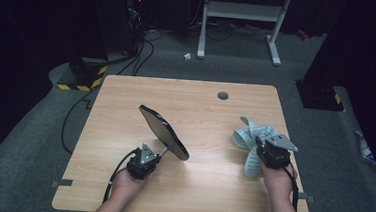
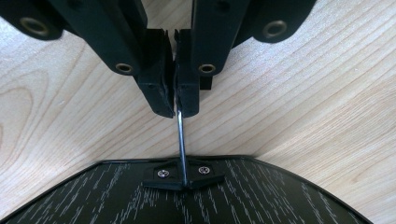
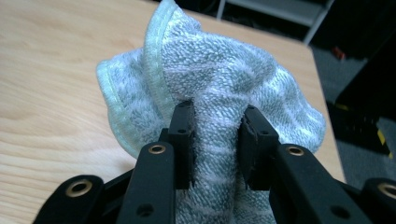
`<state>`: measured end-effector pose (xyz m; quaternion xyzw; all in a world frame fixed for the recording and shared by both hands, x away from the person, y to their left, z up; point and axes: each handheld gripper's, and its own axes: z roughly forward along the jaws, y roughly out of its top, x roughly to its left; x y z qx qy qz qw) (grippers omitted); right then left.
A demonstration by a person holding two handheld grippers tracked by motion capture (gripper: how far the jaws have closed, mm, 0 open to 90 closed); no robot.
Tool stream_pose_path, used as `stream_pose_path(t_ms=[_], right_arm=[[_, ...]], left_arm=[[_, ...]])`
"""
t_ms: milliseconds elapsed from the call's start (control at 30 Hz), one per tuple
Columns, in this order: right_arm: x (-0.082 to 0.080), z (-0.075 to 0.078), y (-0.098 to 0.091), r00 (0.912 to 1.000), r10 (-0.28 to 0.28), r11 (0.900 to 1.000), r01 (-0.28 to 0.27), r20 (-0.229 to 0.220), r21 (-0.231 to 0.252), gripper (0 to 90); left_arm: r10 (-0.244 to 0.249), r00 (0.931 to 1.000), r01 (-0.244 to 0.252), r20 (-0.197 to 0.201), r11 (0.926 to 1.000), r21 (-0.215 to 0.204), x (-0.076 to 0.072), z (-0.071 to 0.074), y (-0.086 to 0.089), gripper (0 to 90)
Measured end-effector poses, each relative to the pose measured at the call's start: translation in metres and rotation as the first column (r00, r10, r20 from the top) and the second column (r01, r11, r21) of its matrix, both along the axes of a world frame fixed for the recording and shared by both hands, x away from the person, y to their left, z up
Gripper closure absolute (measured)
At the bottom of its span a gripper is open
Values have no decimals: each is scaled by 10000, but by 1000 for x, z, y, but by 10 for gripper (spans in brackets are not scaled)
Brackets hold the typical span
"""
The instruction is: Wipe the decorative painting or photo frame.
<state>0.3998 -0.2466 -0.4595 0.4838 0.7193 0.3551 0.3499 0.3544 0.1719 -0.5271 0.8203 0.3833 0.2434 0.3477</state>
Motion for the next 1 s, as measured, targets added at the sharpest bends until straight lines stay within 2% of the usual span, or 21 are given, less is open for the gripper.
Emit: stream_pose_path(t_ms=[200, 367, 500, 600, 767, 933, 1000], right_arm=[[12, -27, 2, 9958, -184, 9993, 155, -892, -332, 662], [15, -41, 3, 9907, -277, 9984, 208, -1335, -525, 647], [15, -46, 3, 9871, -246, 9985, 164, -1581, -529, 586], [12, -43, 3, 9875, -211, 9993, 158, -1563, -352, 502], [3, -31, 4, 9926, -157, 9998, 144, -1207, -119, 424], [-13, -19, 7, 9975, 29, 9998, -16, -706, 182, 398], [-22, -16, 11, 9985, 215, 9993, -200, -510, 304, 395]], left_arm=[[16, 10000, -16, 38, 10000, -6, 0, 0, 0, 856], [17, 10000, -17, 40, 10000, -11, 0, 0, 0, 856], [10, 10000, -10, 23, 10000, -40, 0, 0, 0, 857], [-8, 10000, 8, -28, 10000, -6, 0, 0, 0, 856], [31, 10000, -31, 15, 10000, -90, 0, -1, 0, 847], [-12, 10000, 11, -83, 9999, -135, 0, 0, 1, 813], [15, 10000, -15, 0, 9999, -135, 0, 0, 1, 812]])
